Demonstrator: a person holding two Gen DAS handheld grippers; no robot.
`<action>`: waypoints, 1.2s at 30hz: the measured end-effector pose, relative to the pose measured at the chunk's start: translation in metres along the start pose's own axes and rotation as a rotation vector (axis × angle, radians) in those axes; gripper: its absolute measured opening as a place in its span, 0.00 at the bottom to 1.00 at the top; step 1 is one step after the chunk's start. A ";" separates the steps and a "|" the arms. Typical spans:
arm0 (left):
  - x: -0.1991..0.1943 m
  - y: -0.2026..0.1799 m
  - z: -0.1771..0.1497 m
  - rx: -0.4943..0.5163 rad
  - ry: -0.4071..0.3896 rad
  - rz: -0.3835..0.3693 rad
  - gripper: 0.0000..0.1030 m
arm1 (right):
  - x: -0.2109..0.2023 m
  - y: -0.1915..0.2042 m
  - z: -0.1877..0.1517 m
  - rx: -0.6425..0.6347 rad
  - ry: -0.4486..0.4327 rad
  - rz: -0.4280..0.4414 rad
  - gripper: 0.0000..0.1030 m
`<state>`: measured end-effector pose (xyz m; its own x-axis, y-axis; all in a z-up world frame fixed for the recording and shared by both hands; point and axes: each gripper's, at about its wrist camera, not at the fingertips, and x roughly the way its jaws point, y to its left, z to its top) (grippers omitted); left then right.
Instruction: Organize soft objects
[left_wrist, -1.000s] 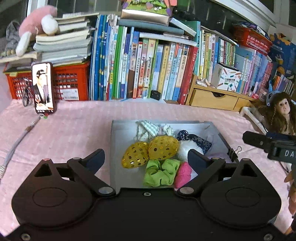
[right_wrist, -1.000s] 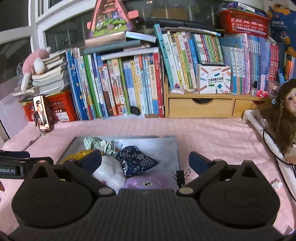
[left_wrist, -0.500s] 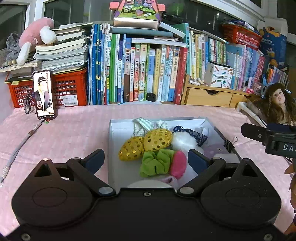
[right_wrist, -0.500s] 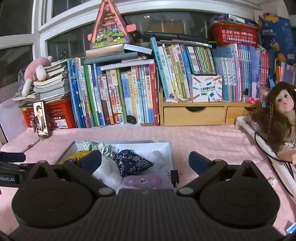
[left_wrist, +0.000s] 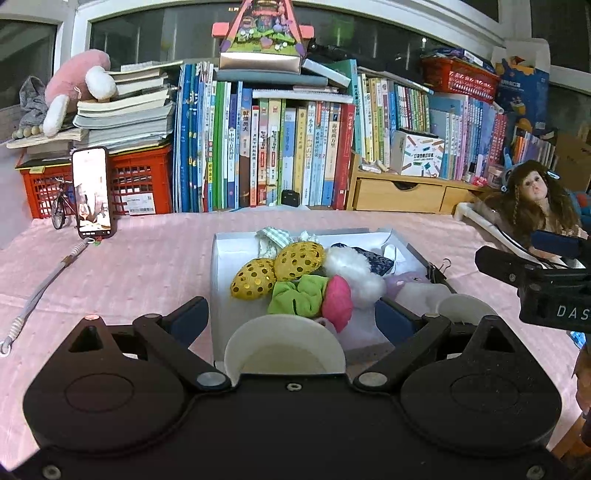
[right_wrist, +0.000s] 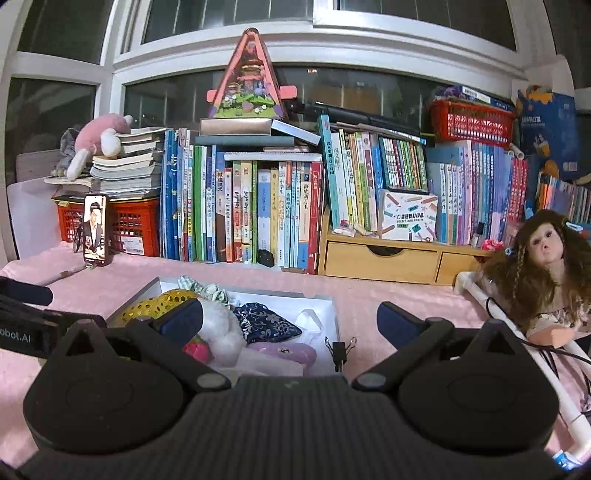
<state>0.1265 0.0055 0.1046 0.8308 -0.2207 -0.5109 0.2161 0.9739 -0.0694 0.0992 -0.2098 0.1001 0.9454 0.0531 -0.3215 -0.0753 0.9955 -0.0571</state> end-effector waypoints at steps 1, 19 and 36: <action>-0.003 0.000 -0.002 0.003 -0.006 0.000 0.94 | -0.003 0.001 -0.002 -0.003 -0.003 0.000 1.00; -0.041 -0.007 -0.065 -0.002 -0.034 0.035 0.95 | -0.051 0.007 -0.053 0.041 -0.048 -0.031 1.00; -0.029 -0.009 -0.113 -0.037 0.039 0.077 0.95 | -0.057 0.014 -0.101 0.037 0.004 -0.045 1.00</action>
<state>0.0425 0.0089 0.0232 0.8237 -0.1433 -0.5486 0.1323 0.9894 -0.0597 0.0126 -0.2063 0.0221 0.9463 0.0077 -0.3232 -0.0207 0.9991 -0.0367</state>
